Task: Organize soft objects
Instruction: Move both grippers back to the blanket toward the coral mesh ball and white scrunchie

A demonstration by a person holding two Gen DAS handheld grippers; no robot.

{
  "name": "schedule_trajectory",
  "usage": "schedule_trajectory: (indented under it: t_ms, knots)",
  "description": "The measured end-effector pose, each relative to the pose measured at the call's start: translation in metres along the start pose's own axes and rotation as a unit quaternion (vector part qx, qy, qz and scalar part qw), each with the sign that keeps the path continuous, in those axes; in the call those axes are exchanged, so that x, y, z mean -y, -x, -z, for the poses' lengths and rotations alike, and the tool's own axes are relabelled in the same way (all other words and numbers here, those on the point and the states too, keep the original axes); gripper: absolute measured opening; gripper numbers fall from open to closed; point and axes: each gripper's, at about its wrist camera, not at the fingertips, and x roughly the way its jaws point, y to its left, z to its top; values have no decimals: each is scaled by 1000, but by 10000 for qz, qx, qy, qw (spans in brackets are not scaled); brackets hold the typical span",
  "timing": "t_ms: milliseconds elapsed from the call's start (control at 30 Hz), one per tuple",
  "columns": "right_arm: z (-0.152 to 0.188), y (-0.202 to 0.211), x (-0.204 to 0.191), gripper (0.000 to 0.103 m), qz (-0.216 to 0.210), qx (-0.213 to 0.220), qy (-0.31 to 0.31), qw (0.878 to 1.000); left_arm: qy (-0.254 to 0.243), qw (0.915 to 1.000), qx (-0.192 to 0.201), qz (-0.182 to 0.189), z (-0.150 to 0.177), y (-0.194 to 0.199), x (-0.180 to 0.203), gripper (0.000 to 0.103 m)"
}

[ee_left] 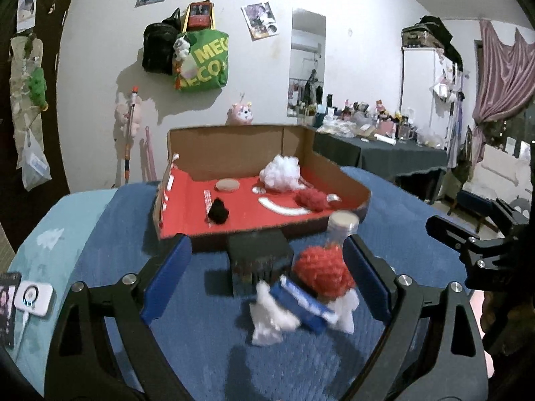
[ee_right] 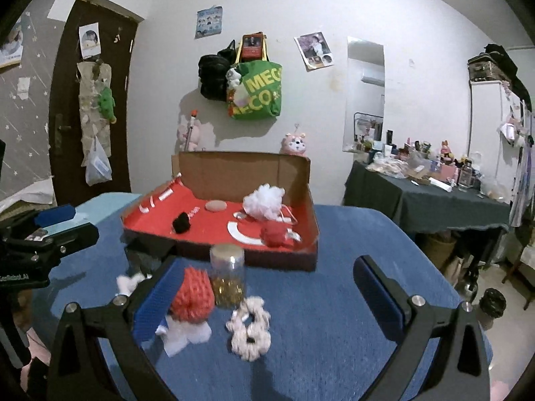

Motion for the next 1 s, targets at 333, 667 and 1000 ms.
schedule_trajectory:
  t_ms: [333, 667, 1000]
  knots:
    - [41, -28, 6, 103, 16, -635, -226, 9977, 245, 9975, -665, -1, 43, -25, -8, 93]
    - [57, -41, 9, 103, -71, -933, -304, 9951, 344, 9947, -972, -30, 58, -41, -14, 93]
    - [62, -50, 16, 103, -94, -1089, -376, 9933, 379, 9922, -1187, 91, 63, -52, -18, 93]
